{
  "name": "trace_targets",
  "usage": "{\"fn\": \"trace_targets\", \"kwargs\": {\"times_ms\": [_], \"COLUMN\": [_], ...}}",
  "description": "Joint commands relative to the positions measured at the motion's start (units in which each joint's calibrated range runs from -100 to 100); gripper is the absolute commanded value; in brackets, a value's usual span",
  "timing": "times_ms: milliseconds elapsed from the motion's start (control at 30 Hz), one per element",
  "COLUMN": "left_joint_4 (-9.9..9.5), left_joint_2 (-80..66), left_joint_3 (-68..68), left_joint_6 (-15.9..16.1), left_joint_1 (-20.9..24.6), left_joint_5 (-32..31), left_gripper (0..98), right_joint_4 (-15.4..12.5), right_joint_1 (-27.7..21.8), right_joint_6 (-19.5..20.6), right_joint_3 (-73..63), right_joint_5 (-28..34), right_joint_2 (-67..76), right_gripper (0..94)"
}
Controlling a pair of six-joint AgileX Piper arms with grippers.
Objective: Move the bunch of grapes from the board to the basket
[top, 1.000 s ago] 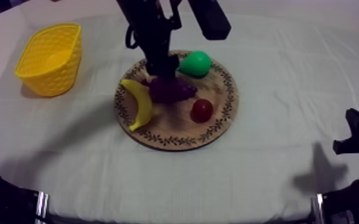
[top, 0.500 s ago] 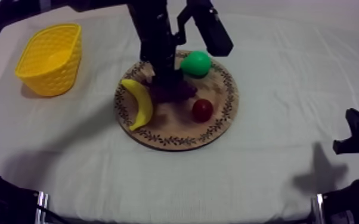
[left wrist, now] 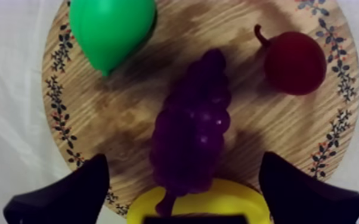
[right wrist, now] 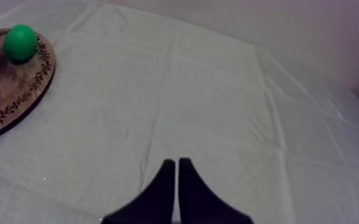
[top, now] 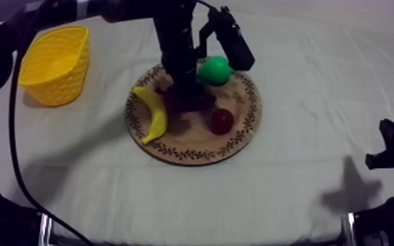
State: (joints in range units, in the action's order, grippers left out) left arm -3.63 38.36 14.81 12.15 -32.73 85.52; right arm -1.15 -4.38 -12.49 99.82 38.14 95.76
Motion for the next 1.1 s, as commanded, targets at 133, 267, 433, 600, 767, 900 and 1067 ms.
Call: {"fn": "trace_targets", "kwargs": {"times_ms": [133, 267, 433, 600, 767, 900, 1067], "left_joint_4": [0.03, -0.06, -0.25, -0.44, -0.62, -0.85, -1.08], "left_joint_2": [1.9, 3.1, 4.8, 6.6, 7.9, 8.6, 9.1], "left_joint_3": [0.7, 1.4, 2.4, 3.1, 3.4, 3.8, 4.0], "left_joint_6": [0.0, -0.1, -0.2, -0.6, -1.3, -1.9, -2.5], "left_joint_1": [0.1, -0.1, -0.4, -0.4, -0.5, -0.5, -0.5], "left_joint_5": [-0.2, -0.4, -0.4, -0.4, -0.4, -0.4, -0.4], "left_gripper": [96.0, 96.0, 96.0, 95.5, 85.5, 71.6, 55.3], "right_joint_4": [0.0, 0.0, 0.0, 0.0, 0.0, 0.0, 0.0], "right_joint_1": [0.0, 0.0, 0.0, 0.0, 0.0, 0.0, 0.0], "right_joint_6": [0.0, 0.0, 0.0, 0.0, 0.0, 0.0, 0.0], "right_joint_3": [0.0, 0.0, 0.0, 0.0, 0.0, 0.0, 0.0], "right_joint_5": [0.0, 0.0, 0.0, 0.0, 0.0, 0.0, 0.0], "right_joint_2": [0.0, 0.0, 0.0, 0.0, 0.0, 0.0, 0.0], "right_gripper": [0.3, 0.3, 0.3, 0.3, 0.3, 0.3, 0.3]}}
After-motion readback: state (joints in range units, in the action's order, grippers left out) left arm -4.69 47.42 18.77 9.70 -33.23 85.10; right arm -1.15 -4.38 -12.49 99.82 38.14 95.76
